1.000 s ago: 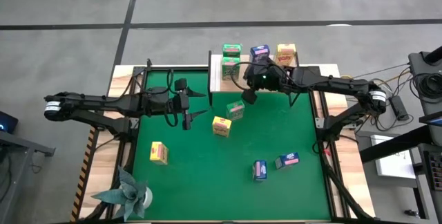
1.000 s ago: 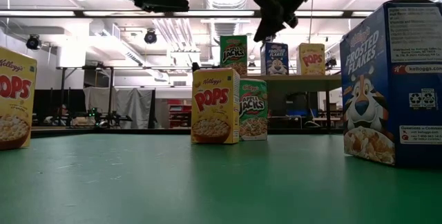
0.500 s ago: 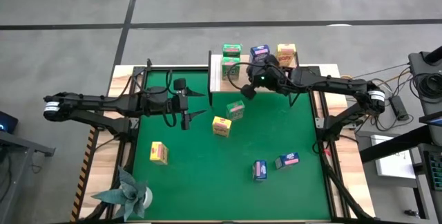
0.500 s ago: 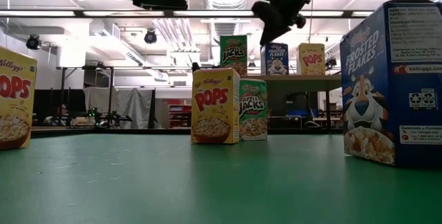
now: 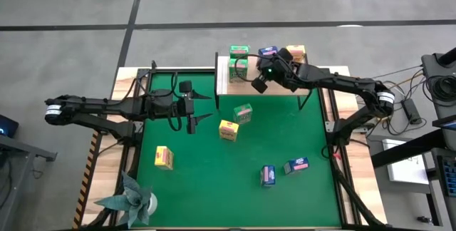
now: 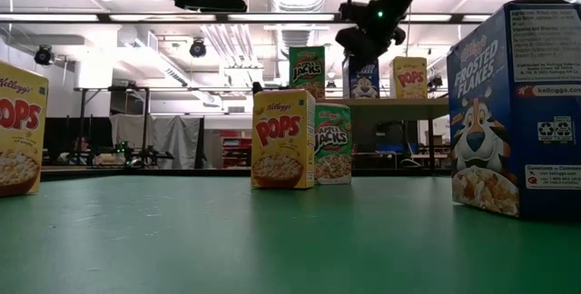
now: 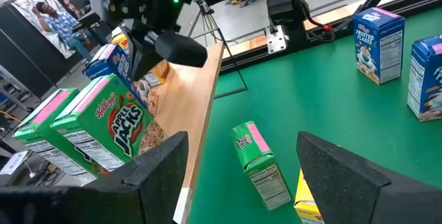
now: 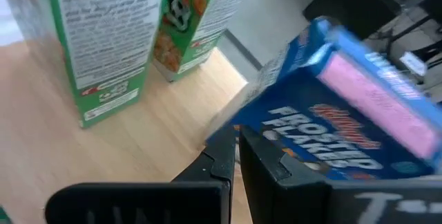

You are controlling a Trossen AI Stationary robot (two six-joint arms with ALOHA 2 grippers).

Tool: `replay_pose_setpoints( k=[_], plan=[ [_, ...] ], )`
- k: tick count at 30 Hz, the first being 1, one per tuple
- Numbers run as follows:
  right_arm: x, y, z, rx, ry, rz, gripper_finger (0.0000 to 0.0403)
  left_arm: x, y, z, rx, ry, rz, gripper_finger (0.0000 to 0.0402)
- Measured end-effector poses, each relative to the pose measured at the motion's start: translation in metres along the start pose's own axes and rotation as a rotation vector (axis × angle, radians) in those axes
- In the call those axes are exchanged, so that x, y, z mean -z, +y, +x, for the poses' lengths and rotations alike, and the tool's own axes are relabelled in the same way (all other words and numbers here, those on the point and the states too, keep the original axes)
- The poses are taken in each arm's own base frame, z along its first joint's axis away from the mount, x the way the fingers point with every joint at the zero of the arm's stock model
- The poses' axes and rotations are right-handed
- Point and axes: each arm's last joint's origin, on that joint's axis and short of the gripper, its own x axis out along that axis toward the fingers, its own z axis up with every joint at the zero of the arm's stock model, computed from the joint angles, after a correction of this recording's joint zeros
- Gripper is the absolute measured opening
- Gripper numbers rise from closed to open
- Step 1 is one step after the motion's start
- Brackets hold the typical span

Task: Stack cereal on shelf
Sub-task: Adjust the blue cereal box

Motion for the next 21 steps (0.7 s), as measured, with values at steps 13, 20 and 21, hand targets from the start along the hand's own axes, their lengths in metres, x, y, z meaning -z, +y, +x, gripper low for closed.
replay_pose_setpoints(
  k=[13,20,21],
  plan=[
    [-0.004,-0.003,0.016,0.015,-0.029,0.020,0.0012,-0.001,0.001,0.000,-0.005,-0.010,-0.002,0.0254],
    [-0.003,-0.005,0.020,0.022,-0.019,0.021,0.0012,-0.001,0.001,0.000,-0.005,-0.010,-0.006,0.0254],
    [-0.003,-0.005,0.020,0.022,-0.019,0.020,0.0012,-0.001,0.001,0.000,-0.005,-0.009,-0.006,0.0254]
  ],
)
